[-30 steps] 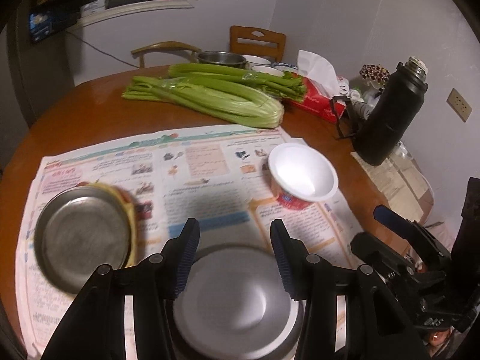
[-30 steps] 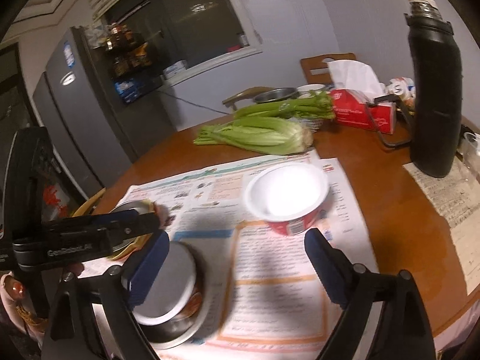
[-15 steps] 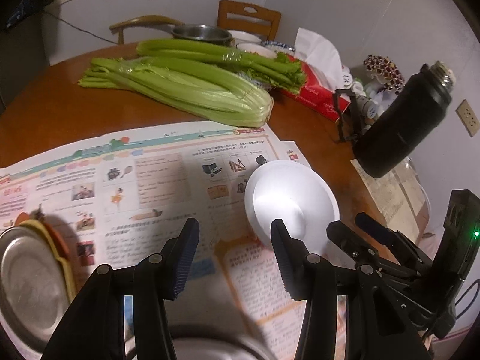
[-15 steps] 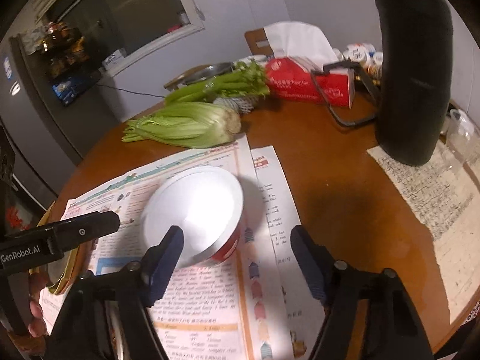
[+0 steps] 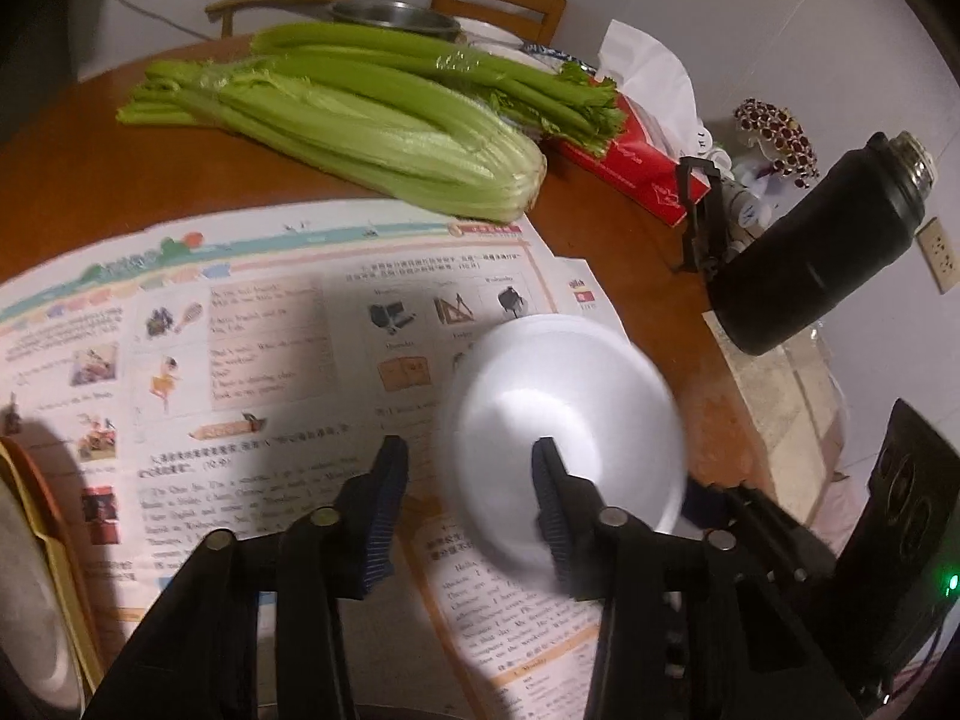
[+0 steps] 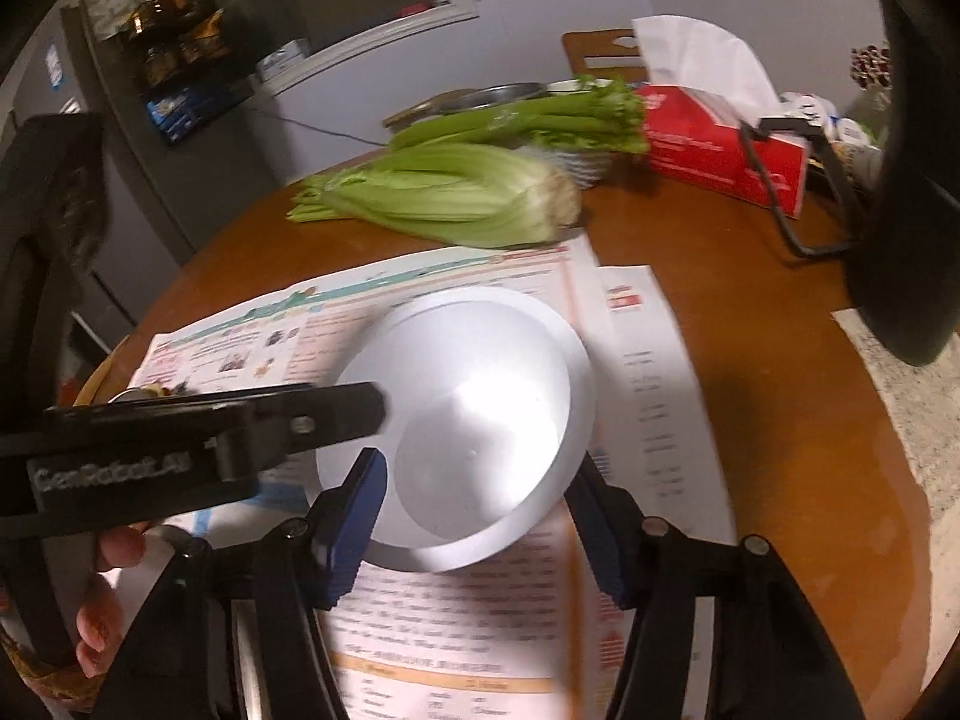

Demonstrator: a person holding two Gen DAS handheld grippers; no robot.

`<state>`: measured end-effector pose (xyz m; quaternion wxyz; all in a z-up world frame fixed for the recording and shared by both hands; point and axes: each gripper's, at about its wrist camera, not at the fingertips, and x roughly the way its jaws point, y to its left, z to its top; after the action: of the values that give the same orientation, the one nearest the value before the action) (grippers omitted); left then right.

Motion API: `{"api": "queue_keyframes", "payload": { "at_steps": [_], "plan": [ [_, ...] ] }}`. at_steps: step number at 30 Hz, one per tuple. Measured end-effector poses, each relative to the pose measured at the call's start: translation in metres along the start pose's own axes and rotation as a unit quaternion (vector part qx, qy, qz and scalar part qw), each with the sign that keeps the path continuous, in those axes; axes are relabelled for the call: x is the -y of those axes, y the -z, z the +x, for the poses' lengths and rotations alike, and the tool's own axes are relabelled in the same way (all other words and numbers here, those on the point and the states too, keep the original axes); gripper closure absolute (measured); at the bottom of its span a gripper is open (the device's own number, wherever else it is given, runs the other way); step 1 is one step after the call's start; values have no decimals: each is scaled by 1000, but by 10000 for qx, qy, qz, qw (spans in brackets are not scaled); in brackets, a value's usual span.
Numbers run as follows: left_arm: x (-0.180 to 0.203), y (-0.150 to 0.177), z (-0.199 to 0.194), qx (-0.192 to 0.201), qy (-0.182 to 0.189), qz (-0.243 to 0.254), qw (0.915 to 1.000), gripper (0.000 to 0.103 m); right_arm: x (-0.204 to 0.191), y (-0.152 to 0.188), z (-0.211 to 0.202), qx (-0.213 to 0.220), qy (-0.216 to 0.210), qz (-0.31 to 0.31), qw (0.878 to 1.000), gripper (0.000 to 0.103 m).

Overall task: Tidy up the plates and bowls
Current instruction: 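Lift the second noodle cup over the steel bowl with the left tool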

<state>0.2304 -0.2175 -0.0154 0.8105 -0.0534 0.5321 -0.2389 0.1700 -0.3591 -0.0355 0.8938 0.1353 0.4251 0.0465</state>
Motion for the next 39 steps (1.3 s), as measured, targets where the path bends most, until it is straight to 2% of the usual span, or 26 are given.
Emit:
{"api": "queue_keyframes", "payload": {
  "at_steps": [4, 15, 24, 39],
  "plan": [
    [-4, 2, 1, -27, 16, -53, 10000, 69, -8, 3, -2, -32, -66, -30, 10000, 42],
    [-1, 10, -35, 262, 84, 74, 9996, 69, -26, 6, -22, 77, -178, -121, 9997, 42],
    [-1, 25, -60, 351, 109, 111, 9993, 69, -42, 11, -46, 211, -191, -221, 9994, 42],
    [2, 51, -115, 706, -21, 213, 9973, 67, -75, 21, -86, 477, -249, -519, 9972, 42]
  ]
}}
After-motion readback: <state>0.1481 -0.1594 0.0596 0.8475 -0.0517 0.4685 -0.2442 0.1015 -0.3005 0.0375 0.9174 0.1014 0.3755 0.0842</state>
